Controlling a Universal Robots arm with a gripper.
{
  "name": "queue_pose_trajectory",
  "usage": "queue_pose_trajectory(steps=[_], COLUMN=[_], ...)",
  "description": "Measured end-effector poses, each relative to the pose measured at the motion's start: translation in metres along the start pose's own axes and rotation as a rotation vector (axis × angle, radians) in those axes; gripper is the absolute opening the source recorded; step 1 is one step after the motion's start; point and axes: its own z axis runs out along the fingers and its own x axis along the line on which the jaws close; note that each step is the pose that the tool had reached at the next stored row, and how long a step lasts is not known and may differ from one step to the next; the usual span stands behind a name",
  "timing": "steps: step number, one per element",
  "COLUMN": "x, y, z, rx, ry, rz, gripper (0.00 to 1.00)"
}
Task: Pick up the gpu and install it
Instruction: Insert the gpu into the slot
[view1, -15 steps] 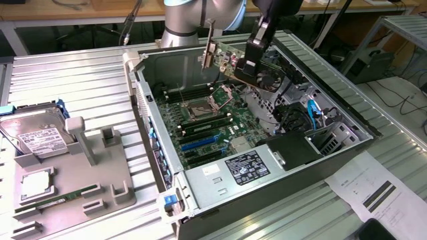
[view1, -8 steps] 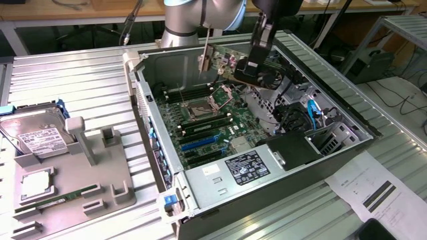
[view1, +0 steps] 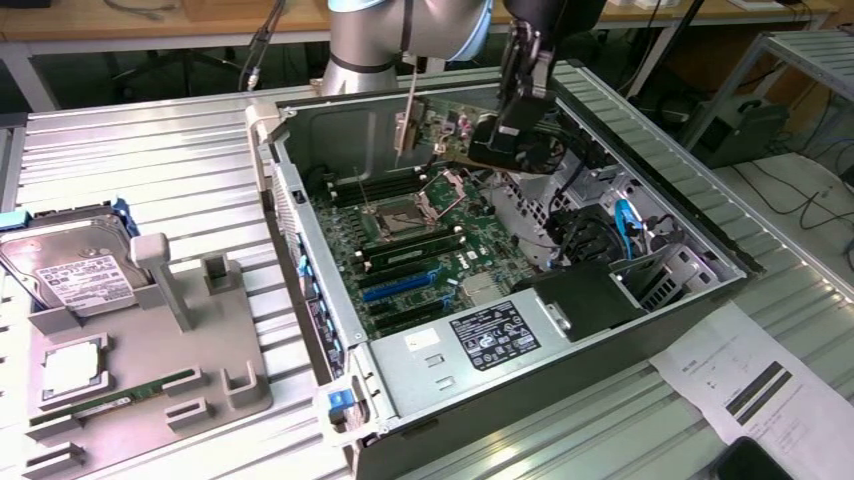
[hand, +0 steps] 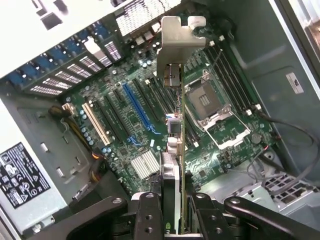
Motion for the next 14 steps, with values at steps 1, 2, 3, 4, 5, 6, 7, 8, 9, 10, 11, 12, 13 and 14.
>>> queue_pose_trajectory(steps=[1, 2, 3, 4, 5, 6, 7, 8, 9, 10, 11, 12, 13, 14], x=[0.0000, 0.0000, 0.0000, 0.0000, 0.0000, 0.0000, 0.0000, 0.0000, 0.0000, 0.0000, 0.0000, 0.0000, 0.0000, 0.0000], y=[0.0000, 0.0000, 0.0000, 0.0000, 0.0000, 0.0000, 0.0000, 0.0000, 0.0000, -0.0001, -0.0001, 0.0000, -0.0001, -0.0001], z=[0.0001, 0.0002, 0.0003, 0.0004, 0.0005, 0.0006, 0.0007, 0.0008, 0.0009, 0.0011, 0.0013, 0.0015, 0.0016, 0.0017], rx=[-0.0002, -0.0003, -0.0004, -0.0005, -0.0006, -0.0007, -0.0008, -0.0007, -0.0006, -0.0003, -0.0001, 0.0001, 0.0001, 0.0002], ry=[0.0002, 0.0005, 0.0006, 0.0009, 0.0011, 0.0012, 0.0014, 0.0016, 0.0017, 0.0018, 0.0019, 0.0021, 0.0022, 0.0023], rz=[-0.019, -0.035, -0.055, -0.073, -0.091, -0.110, -0.128, -0.146, -0.167, -0.189, -0.219, -0.247, -0.264, -0.284], gripper=[0.27, 0.27, 0.27, 0.27, 0.27, 0.27, 0.27, 0.27, 0.27, 0.27, 0.27, 0.27, 0.27, 0.27])
